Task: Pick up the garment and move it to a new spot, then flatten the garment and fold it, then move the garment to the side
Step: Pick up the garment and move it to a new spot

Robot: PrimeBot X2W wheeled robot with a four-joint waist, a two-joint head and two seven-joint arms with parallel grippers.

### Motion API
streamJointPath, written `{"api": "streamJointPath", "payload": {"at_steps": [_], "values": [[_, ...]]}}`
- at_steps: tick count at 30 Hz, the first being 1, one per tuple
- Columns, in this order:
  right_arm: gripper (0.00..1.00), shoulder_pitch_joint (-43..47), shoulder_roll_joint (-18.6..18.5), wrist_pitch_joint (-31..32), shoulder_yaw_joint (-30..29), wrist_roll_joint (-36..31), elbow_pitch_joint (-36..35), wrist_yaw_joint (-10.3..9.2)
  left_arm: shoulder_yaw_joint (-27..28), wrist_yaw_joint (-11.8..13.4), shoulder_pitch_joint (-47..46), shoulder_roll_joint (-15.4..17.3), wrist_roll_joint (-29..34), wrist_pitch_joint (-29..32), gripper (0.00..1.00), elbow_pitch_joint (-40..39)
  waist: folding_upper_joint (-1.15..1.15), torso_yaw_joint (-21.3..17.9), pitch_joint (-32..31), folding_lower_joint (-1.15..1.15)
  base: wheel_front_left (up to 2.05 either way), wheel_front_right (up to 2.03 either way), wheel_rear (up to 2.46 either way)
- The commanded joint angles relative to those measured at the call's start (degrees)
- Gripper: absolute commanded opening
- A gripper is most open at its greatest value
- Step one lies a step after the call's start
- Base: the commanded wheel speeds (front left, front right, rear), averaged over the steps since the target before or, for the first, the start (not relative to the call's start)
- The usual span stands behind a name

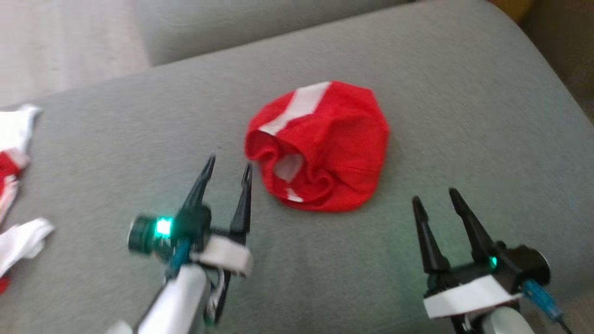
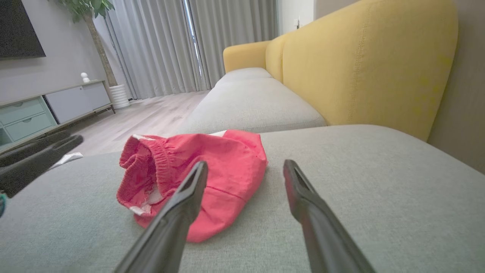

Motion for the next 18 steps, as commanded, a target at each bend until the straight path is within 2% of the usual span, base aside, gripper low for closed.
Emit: {"api": "streamJointPath", "payload": {"at_steps": [1, 6, 12, 18], "values": [[1.0, -0.03, 0.05, -0.13, 0.77, -0.24, -1.33, -0.04, 2.53, 0.74, -0.28, 0.04, 0.18, -0.53, 1.0, -2.86, 0.0, 4.11, -3.57, 0.0, 0.0, 0.0, 0.0], [1.0, 2.5, -0.08, -0.13, -2.25, -0.88, 0.11, -0.04, 4.14, 3.41, 8.61, -1.16, 0.53, -0.54, 1.0, -9.77, 0.0, 10.41, -7.61, 0.0, 0.0, 0.0, 0.0], [1.0, 4.56, 0.14, -0.13, -5.91, -1.5, 1.41, -0.04, 5.3, 5.12, 16.39, -1.61, 1.92, -0.54, 1.0, -15.94, 0.0, 16.44, -11.09, 0.0, 0.0, 0.0, 0.0], [1.0, 6.94, 0.41, -0.13, -6.81, -1.46, 2.35, -0.04, 7.36, 6.75, 23.41, -1.7, 3.53, -0.54, 1.0, -19.42, 0.0, 18.79, -13.9, 0.0, 0.0, 0.0, 0.0]]}}
